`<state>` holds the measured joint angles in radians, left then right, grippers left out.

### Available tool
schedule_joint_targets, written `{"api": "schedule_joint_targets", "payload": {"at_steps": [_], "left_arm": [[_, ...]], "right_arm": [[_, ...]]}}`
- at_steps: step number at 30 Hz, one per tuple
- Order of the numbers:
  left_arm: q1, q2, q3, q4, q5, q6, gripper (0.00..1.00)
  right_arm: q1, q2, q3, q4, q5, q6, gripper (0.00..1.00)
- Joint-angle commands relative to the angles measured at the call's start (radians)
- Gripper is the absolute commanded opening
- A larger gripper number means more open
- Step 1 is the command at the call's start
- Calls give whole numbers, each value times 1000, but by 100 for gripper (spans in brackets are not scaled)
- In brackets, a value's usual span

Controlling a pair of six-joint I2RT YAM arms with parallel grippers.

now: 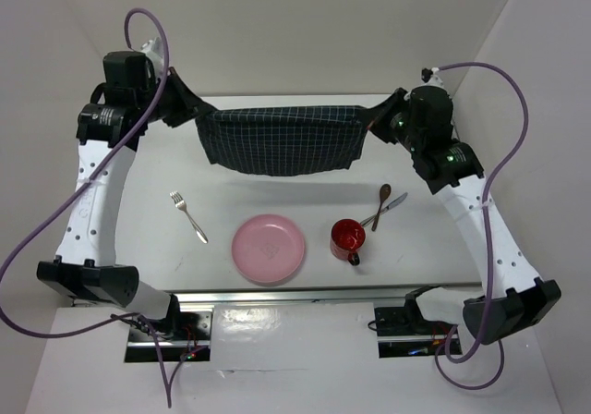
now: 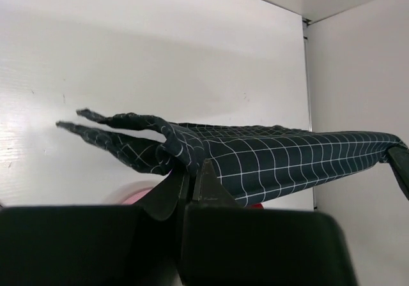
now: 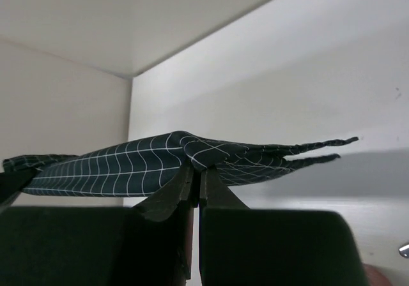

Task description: Set the dinner table for one person

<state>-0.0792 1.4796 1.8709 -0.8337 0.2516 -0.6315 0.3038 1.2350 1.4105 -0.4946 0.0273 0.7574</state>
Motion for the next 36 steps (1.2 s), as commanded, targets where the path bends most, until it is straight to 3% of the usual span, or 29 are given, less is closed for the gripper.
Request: {"api": "schedule_joint_targets", "payload": {"at_steps": [1,5,12,19,22,25,30,31,32,34,35,36], "left_arm": [[48,-33,28,-31,-34,41,0],[58,31,37,-1,-43,32,0],[58,255,157,24,34,58,0],[67,514,509,-48,48,70,0],[93,544,536,-48,84,70,0],[116,492,434,5,84,70,0],[116,357,32,126,120,61,0],[116,287,-137,160,109,61,0],[116,286,-139,160,109,50,0],[116,207,-323,206,98,50,0],[116,187,-376,206,71,50,0],[116,170,-466,206,71,50,16]], "right_arm": [[-23,-32,67,-62,106,-55,0],[-23,16,76,6,65,-105,0],[-97,237,283,36,-41,-188,0],[-198,402,373,165,-153,-198,0],[-207,445,398,165,-164,-198,0],[-207,422,351,206,-174,-187,0],[-207,348,104,231,-175,-147,0],[-195,290,-35,252,-175,-135,0],[-195,290,-36,252,-175,-135,0],[-183,241,-170,275,-175,-113,0],[-169,232,-211,275,-175,-113,4],[-160,209,-249,263,-175,-113,24]]}}
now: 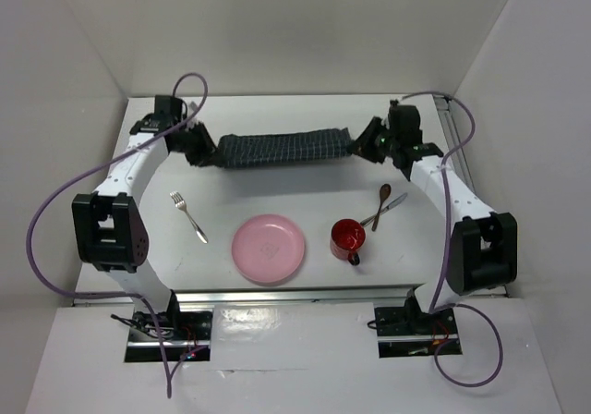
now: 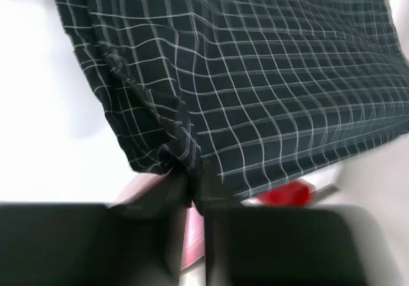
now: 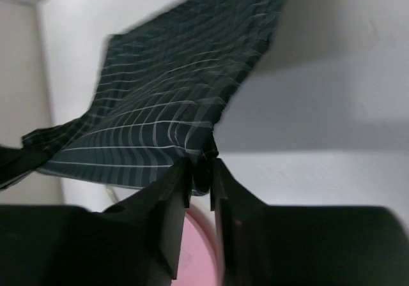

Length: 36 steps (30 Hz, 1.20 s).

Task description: Set the dinner table for one person

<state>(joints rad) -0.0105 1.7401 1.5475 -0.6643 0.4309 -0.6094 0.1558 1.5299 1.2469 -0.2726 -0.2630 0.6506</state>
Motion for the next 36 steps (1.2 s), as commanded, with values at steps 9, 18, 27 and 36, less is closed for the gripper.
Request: {"api": "schedule_joint_targets", "payload": {"at_steps": [9,18,27,36], "left_arm": [[47,-102,-158,-90,-323,28,90],[-3,18,-70,-53,-326,37,0],[-36,209,-58,-83,-438,2,0],[-63,257,-138,-48,-402,-30,0]], "right_arm": [[45,-215,-310,-48,180,12,82],[214,103,0,-123,160,-114,22],[268,467,206,-158,97,-125,0],[268,426,-15,-97,174,-14,0]]}}
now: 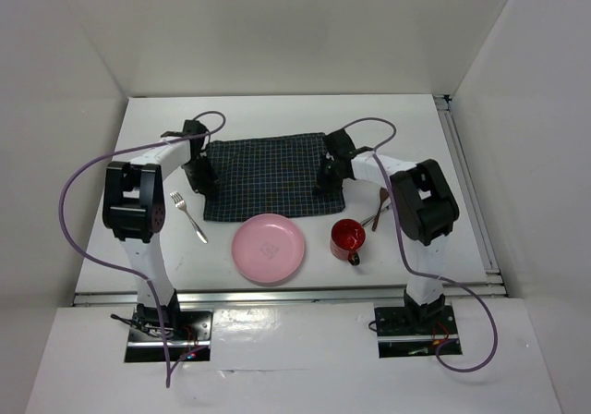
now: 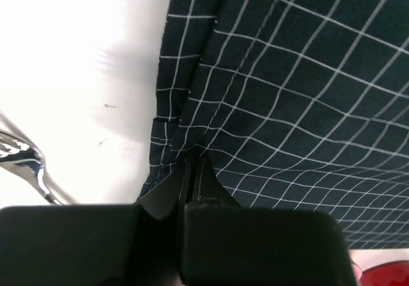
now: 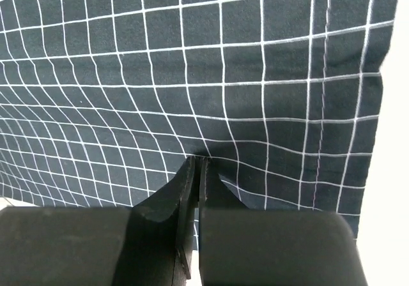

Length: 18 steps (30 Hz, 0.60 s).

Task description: Set the dinner table for one person

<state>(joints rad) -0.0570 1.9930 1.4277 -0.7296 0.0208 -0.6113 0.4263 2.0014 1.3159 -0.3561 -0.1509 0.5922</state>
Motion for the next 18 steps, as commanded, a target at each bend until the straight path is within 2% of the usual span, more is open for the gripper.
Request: {"api": "schedule_joint_targets", "payload": {"at_steps": [1,8,14,18], "left_arm": [[-26,4,-30,18,8,-28,0],[-75,35,-7,29,18,-28,0],[-98,56,29,29,59,-28,0],[-107,81,71,29,71,-28,0]], "right_arm": [[-3,-58,-104,-14,74,44,0],[-67,-150,-231,12,97,89,0],[-162,-150,-228,12,79,43,0],[-182,-129,-196,-13,79,34,0]]}}
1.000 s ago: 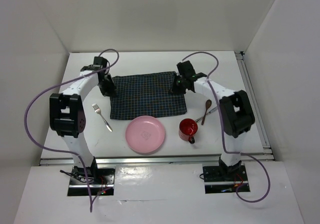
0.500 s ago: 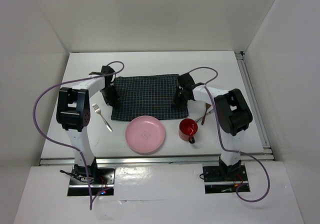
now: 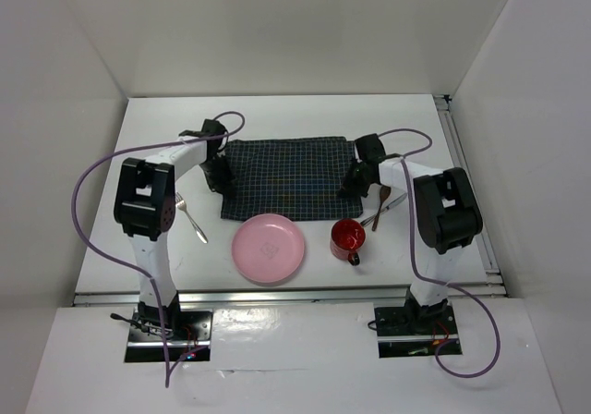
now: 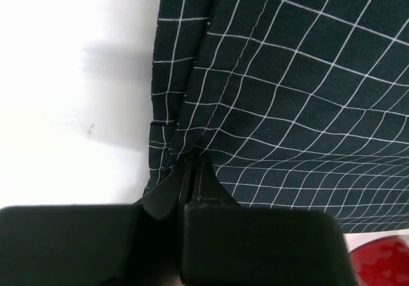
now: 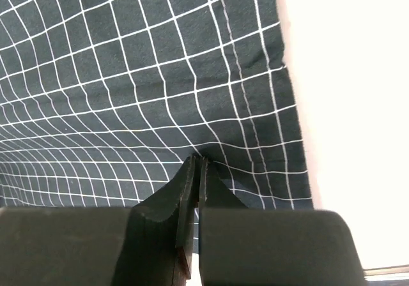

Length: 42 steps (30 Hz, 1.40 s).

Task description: Set the dinner table for one person

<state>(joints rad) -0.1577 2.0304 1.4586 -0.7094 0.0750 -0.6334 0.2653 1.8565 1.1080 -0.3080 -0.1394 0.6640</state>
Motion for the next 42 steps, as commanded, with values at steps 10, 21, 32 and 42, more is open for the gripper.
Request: {"api": "schedule_joint_targets", "payload": {"at_steps": [10,21,32,42], "left_arm": [[-25,70,105,-22,11,-6,0],[-34,-93,167,-91,-106,14,34],[-45,-488,-2,13,-27,123,52],[-75,-719,-145,64,-69,89,52]], "right_arm": [[-21,47,47,-89,49,-47,0],[-12,-187,314,-252,-34,-139,49],[-1,-758,-123,-413,89,-64,82],[18,-878,-316,-502,-22,54,88]]}}
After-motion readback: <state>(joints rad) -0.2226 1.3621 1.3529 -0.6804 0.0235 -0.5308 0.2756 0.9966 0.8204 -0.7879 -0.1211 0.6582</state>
